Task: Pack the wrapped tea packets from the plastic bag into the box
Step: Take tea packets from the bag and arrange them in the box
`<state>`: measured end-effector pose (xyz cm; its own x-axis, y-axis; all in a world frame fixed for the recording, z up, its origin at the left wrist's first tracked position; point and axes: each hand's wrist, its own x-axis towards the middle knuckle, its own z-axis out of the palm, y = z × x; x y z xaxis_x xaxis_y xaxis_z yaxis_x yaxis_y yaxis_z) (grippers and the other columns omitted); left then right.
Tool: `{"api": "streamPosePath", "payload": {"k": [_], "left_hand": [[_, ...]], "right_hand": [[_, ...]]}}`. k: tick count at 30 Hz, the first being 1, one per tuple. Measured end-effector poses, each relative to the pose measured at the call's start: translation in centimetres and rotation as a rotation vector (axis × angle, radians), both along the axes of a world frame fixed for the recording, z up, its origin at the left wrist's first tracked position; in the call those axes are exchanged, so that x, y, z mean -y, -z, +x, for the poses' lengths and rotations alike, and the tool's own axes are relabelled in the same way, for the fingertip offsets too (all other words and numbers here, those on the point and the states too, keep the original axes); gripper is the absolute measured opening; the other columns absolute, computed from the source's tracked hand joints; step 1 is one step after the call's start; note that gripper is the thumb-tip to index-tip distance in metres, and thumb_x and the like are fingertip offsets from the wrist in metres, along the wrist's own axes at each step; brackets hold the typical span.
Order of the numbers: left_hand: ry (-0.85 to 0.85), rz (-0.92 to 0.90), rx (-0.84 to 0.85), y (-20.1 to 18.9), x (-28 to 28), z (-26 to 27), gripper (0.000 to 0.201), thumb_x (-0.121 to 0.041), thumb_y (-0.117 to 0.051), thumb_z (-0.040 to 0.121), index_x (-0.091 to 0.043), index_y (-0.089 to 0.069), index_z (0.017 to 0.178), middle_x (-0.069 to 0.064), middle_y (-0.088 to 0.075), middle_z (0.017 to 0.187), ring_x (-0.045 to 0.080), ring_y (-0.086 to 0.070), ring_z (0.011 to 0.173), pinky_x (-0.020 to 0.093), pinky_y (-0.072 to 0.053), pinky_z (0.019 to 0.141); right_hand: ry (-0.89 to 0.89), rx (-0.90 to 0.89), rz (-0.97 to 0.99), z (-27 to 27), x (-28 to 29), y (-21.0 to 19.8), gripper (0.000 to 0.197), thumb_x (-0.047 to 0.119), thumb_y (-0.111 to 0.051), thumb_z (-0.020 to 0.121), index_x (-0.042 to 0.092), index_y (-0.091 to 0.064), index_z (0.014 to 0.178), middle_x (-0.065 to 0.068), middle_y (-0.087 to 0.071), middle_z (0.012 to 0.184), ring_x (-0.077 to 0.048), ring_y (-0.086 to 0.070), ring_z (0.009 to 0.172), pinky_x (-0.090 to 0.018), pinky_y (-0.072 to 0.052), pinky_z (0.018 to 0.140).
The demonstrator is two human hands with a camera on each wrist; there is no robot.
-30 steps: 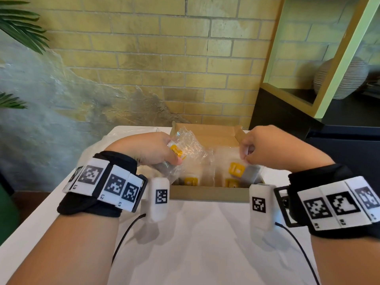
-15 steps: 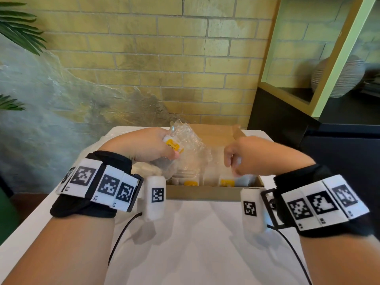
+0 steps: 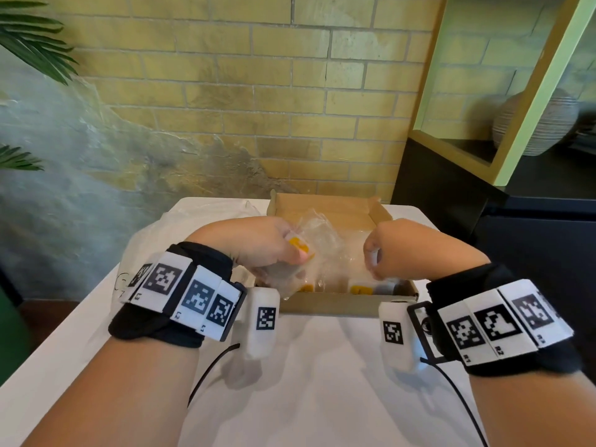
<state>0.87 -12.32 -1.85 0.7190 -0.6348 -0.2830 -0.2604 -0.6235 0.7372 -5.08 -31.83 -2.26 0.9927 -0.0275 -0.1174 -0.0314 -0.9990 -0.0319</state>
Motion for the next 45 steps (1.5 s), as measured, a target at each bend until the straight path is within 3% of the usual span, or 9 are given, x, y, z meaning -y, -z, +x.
{"api": "streamPosePath", "payload": {"k": [5, 8, 10, 12, 18, 23, 29, 39, 45], "left_hand": [[0.005, -0.153, 0.057, -0.2, -0.2, 0.0, 0.013, -0.021, -0.058, 0.091, -0.011, -0.062, 0.099, 0.004, -0.072, 0.089, 0.013, -0.069, 0.075, 0.036, -0.059, 0.074], [0.053, -0.298, 0.063, -0.4, 0.0, -0.3, 0.012, -0.012, -0.059, 0.089, -0.023, -0.06, 0.091, -0.01, -0.068, 0.071, 0.004, -0.064, 0.068, 0.027, -0.057, 0.07], [0.071, -0.361, 0.043, -0.5, 0.1, -0.5, 0.021, -0.008, -0.06, 0.087, -0.025, -0.06, 0.099, -0.011, -0.068, 0.077, 0.002, -0.065, 0.074, 0.019, -0.053, 0.066], [0.075, -0.406, 0.039, -0.5, 0.2, -0.5, 0.027, -0.005, -0.061, 0.085, -0.026, -0.059, 0.102, -0.009, -0.068, 0.083, 0.003, -0.065, 0.078, 0.021, -0.054, 0.069], [-0.067, -0.415, 0.134, -0.7, 0.1, 0.0, 0.027, -0.002, -0.067, 0.081, -0.021, -0.058, 0.097, 0.0, -0.072, 0.087, 0.015, -0.07, 0.078, 0.033, -0.06, 0.071], [-0.034, -0.239, 0.256, -0.8, -0.5, 0.0, 0.023, -0.009, -0.055, 0.092, -0.032, -0.057, 0.087, -0.001, -0.067, 0.089, 0.02, -0.064, 0.09, 0.042, -0.053, 0.086], [0.049, 0.0, 0.415, -0.8, 1.0, -1.4, 0.019, -0.013, -0.066, 0.086, -0.032, -0.068, 0.084, -0.02, -0.05, 0.058, 0.001, -0.046, 0.06, 0.018, -0.037, 0.063], [0.04, 0.068, 0.619, -0.7, 2.1, -1.7, 0.021, 0.0, -0.067, 0.078, -0.015, -0.074, 0.09, -0.01, -0.06, 0.071, 0.002, -0.055, 0.067, 0.0, -0.039, 0.056], [0.064, 0.207, 0.549, -0.2, 2.3, -2.0, 0.025, -0.006, -0.071, 0.077, -0.021, -0.073, 0.097, -0.015, -0.059, 0.075, 0.007, -0.061, 0.081, 0.012, -0.046, 0.07]], "right_hand": [[-0.053, 0.261, 0.43, -0.8, -0.6, -1.6, 0.029, 0.028, -0.073, 0.077, 0.023, -0.064, 0.104, 0.006, -0.066, 0.087, -0.011, -0.061, 0.081, -0.024, -0.048, 0.076], [-0.092, 0.309, 0.682, -1.1, -1.3, -1.9, 0.026, 0.025, -0.075, 0.076, 0.021, -0.066, 0.1, -0.002, -0.071, 0.086, -0.017, -0.067, 0.081, -0.033, -0.052, 0.08], [-0.095, 0.333, 0.771, -1.0, -1.4, -1.7, 0.017, 0.02, -0.074, 0.077, 0.018, -0.067, 0.092, 0.001, -0.071, 0.075, -0.007, -0.066, 0.069, -0.026, -0.053, 0.072], [-0.084, 0.377, 0.841, -0.8, -1.2, -1.7, 0.009, 0.017, -0.071, 0.079, 0.011, -0.066, 0.085, 0.006, -0.068, 0.065, 0.005, -0.062, 0.058, -0.016, -0.048, 0.061], [-0.055, 0.477, 1.041, -0.8, -0.8, -2.1, 0.017, 0.015, -0.06, 0.088, 0.012, -0.061, 0.071, 0.008, -0.068, 0.063, 0.002, -0.063, 0.056, -0.01, -0.044, 0.049], [0.1, 0.68, 1.054, -0.9, 0.1, -2.6, 0.023, 0.013, -0.05, 0.094, 0.02, -0.052, 0.072, 0.003, -0.068, 0.072, -0.005, -0.064, 0.064, -0.017, -0.046, 0.05], [0.185, 0.744, 1.031, -1.2, 0.8, -3.1, 0.023, 0.012, -0.046, 0.096, 0.021, -0.05, 0.076, 0.002, -0.065, 0.072, -0.009, -0.065, 0.066, -0.021, -0.051, 0.055], [0.149, 0.71, 0.982, -1.1, 0.7, -3.2, 0.022, 0.013, -0.049, 0.095, 0.022, -0.052, 0.075, 0.0, -0.061, 0.068, -0.01, -0.06, 0.061, -0.022, -0.053, 0.062], [0.118, 0.67, 0.957, -1.3, 0.7, -3.3, 0.02, 0.011, -0.055, 0.091, 0.02, -0.054, 0.074, -0.003, -0.06, 0.063, -0.013, -0.058, 0.058, -0.028, -0.054, 0.065]]}}
